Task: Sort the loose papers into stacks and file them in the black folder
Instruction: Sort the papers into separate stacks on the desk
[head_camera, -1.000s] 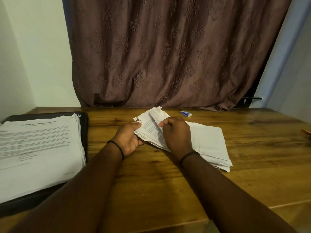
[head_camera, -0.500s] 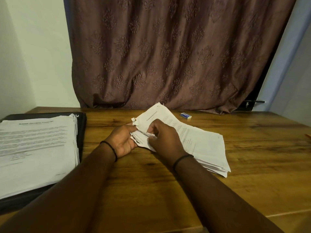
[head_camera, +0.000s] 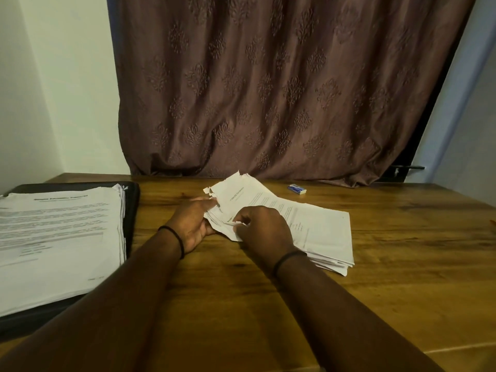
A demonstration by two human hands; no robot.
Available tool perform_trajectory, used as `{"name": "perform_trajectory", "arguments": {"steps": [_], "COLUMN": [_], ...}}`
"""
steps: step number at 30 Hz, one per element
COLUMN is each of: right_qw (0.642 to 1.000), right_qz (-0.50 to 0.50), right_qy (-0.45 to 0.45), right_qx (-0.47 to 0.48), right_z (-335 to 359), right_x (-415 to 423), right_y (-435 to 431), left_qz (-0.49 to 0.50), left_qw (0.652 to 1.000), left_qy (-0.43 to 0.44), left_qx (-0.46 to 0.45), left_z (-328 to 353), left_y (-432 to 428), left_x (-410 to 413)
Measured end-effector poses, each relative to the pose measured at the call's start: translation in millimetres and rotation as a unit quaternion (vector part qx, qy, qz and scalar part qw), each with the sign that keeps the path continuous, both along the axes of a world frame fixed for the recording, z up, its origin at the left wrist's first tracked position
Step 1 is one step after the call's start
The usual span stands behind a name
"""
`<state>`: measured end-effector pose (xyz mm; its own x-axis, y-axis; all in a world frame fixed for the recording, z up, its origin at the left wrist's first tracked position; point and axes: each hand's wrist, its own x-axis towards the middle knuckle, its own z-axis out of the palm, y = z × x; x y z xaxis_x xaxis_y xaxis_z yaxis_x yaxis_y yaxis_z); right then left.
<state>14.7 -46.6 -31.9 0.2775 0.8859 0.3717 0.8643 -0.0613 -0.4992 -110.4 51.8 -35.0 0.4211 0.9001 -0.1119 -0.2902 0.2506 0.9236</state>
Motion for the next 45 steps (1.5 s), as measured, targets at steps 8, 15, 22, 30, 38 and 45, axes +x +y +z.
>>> {"name": "perform_trajectory", "arguments": {"steps": [8, 15, 22, 30, 38, 45], "right_qw": [0.987, 0.965, 0.957, 0.950, 0.988, 0.992], "right_qz": [-0.079, -0.159, -0.210, -0.226, -0.028, 0.013], "right_qy": [-0.142, -0.197, -0.178, -0.199, -0.124, -0.114], "right_qx": [-0.013, -0.074, -0.089, -0.077, 0.087, 0.056], "right_z": [9, 14, 19, 8, 8, 0], "right_x": [1, 9, 20, 22, -8, -15], "right_y": [-3, -5, -7, -3, 0, 7], "left_qz": [-0.001, 0.037, 0.046, 0.042, 0.015, 0.002], "left_qw": [0.998, 0.998, 0.997, 0.997, 0.998, 0.998], "left_qy": [0.052, 0.040, 0.043, 0.038, 0.036, 0.044], "left_qx": [0.025, 0.040, 0.043, 0.047, 0.039, 0.052], "left_z": [2, 4, 4, 5, 6, 6], "left_y": [-4, -7, -7, -6, -6, -8], "left_x": [3, -2, -5, -9, -11, -12]}}
